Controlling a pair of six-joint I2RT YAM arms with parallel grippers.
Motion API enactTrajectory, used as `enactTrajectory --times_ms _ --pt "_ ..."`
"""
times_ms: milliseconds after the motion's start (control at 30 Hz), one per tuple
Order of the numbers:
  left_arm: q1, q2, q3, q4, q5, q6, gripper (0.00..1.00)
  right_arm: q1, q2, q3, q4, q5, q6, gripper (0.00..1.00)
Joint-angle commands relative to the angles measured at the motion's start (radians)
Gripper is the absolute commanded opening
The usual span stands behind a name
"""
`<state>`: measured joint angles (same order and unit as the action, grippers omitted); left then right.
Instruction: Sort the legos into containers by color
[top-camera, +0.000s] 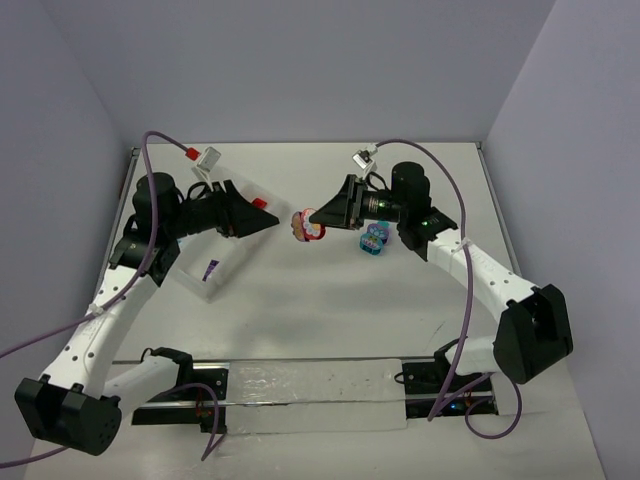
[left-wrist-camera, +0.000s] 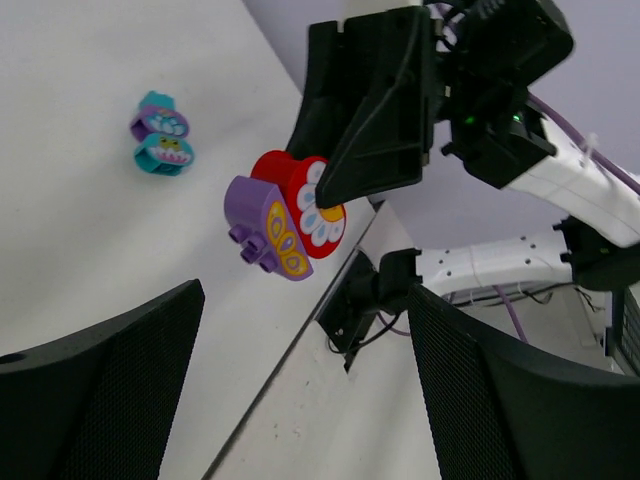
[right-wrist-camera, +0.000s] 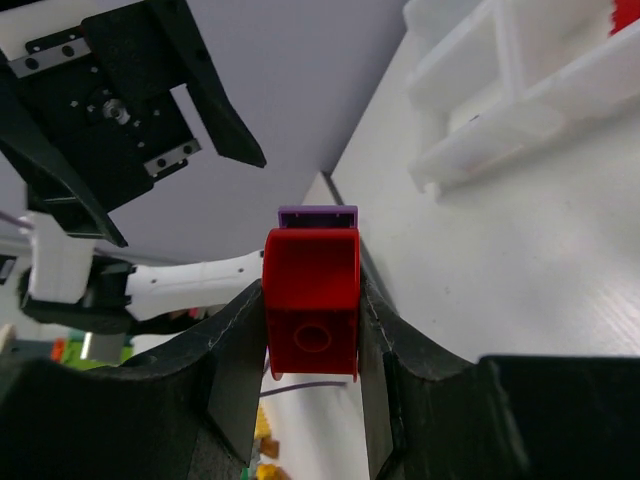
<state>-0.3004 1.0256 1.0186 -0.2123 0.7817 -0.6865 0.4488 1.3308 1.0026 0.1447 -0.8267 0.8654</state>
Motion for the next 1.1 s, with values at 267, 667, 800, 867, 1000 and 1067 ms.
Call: enactTrajectory --times_ms 267,667,800,867,1000,1067 --pt "-0.005 0.094 -0.024 0.219 0.284 0.003 0.88 -0.002 -0.096 -0.021 0.184 -0.086 0.104 0.00" --pt "-0.026 0.145 -0.032 0.447 0.337 -0.167 0.91 0.040 -0.064 0.017 0.191 -0.092 0.114 0.00" --pt "-0.040 0.170 -0.026 0.457 0.350 -0.179 0.90 0.052 -0.055 0.026 0.203 -0.098 0.120 0.00" --pt "-0.049 0.180 -0.018 0.453 0.353 -0.174 0.88 0.056 -0.048 0.031 0.201 -0.100 0.119 0.00" --pt "-0.060 0.196 -0.006 0.441 0.353 -0.168 0.82 0.061 -0.042 0.034 0.200 -0.095 0.121 0.00" --pt "-0.069 0.205 0.000 0.436 0.350 -0.166 0.79 0.064 -0.041 0.034 0.205 -0.097 0.126 0.00"
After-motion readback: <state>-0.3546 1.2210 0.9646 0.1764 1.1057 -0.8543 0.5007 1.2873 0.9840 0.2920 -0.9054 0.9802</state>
